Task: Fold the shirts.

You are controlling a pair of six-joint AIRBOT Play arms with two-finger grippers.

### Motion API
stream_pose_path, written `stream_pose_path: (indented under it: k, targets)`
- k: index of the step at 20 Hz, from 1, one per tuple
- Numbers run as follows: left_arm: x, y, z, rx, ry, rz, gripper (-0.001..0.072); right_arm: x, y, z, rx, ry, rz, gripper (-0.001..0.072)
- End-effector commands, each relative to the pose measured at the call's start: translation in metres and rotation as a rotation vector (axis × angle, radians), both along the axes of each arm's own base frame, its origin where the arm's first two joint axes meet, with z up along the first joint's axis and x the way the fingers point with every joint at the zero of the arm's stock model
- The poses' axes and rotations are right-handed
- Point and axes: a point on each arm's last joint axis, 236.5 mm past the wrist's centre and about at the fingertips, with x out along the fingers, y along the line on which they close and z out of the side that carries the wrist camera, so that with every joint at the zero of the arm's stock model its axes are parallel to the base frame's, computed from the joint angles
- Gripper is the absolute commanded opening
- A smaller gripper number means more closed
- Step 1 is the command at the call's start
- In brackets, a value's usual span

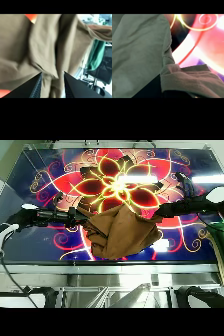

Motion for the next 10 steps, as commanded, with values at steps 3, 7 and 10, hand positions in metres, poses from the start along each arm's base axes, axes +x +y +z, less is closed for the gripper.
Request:
stream_pose_path:
  k: [3, 7, 10]
  targets:
    - [0.005, -0.019, -0.040, 0.115, 0.031, -0.124, 0.0291, 0.000, -0.001, -0.002, -0.008, 0.005, 0.001, 0.0018]
    - [0.002, -0.031, -0.047, 0.182, 0.017, -0.193, 0.0283, 0.000, -0.001, -0.003, -0.009, 0.005, 0.001, 0.0018]
    - [0.021, -0.052, -0.007, 0.108, -0.080, -0.203, 0.0016, 0.001, -0.002, 0.000, -0.010, -0.007, -0.003, 0.0017]
